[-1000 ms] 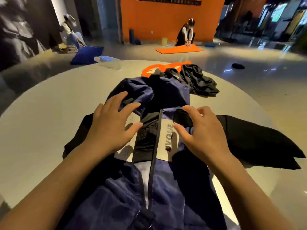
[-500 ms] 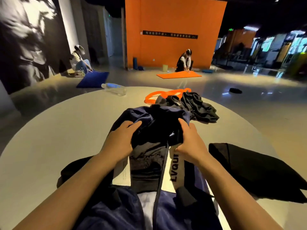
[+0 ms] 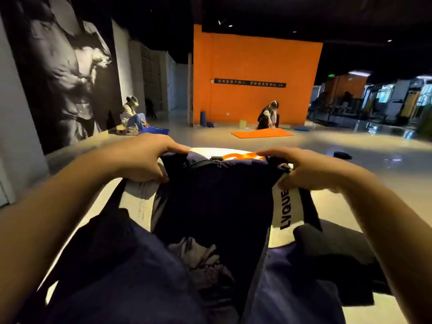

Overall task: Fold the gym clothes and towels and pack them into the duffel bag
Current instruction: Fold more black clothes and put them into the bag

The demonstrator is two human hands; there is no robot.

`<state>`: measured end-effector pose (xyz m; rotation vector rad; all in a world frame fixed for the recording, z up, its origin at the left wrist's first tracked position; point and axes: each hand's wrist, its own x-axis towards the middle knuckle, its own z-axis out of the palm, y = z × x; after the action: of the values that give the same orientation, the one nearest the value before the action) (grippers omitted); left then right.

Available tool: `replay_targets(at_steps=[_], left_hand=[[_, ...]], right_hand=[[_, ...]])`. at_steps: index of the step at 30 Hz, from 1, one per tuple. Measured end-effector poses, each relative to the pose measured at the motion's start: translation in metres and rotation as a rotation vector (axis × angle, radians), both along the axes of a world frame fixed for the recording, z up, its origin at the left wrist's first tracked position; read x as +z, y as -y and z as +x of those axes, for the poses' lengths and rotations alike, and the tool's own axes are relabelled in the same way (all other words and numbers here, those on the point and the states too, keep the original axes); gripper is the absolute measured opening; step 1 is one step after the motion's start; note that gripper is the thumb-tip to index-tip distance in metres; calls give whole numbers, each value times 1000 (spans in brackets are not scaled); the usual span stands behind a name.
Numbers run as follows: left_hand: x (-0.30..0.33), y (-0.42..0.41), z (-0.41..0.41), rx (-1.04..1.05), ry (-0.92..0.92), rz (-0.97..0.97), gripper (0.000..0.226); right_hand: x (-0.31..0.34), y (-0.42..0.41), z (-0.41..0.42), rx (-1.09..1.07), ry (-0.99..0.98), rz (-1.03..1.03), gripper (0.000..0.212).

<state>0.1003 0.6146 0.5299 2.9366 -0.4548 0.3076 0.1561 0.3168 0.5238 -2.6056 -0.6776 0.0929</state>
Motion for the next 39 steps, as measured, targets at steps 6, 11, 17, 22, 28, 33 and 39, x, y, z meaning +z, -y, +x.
replay_targets(at_steps=[6, 11, 17, 22, 28, 33, 39], left_hand=[[-57, -24, 56, 19, -177, 246, 68], [-104, -48, 96, 94, -166, 273, 58], [-154, -71, 129, 143, -318, 104, 47], [-196, -73, 140, 181, -349, 37, 47], [-216, -71, 136, 229, -281, -45, 47], [-204, -68, 132, 228, -243, -13, 51], [-167, -57, 123, 191, -142, 123, 84]], right_hand=[[-58, -7, 57, 87, 39, -321, 66], [-110, -14, 96, 45, -97, -338, 61], [-152, -21, 130, 57, -249, -300, 67], [-170, -27, 147, 18, -355, -305, 62], [-188, -26, 149, 12, -365, -302, 61], [-182, -27, 137, -19, -193, -363, 63], [-158, -25, 111, 11, -3, -330, 60]])
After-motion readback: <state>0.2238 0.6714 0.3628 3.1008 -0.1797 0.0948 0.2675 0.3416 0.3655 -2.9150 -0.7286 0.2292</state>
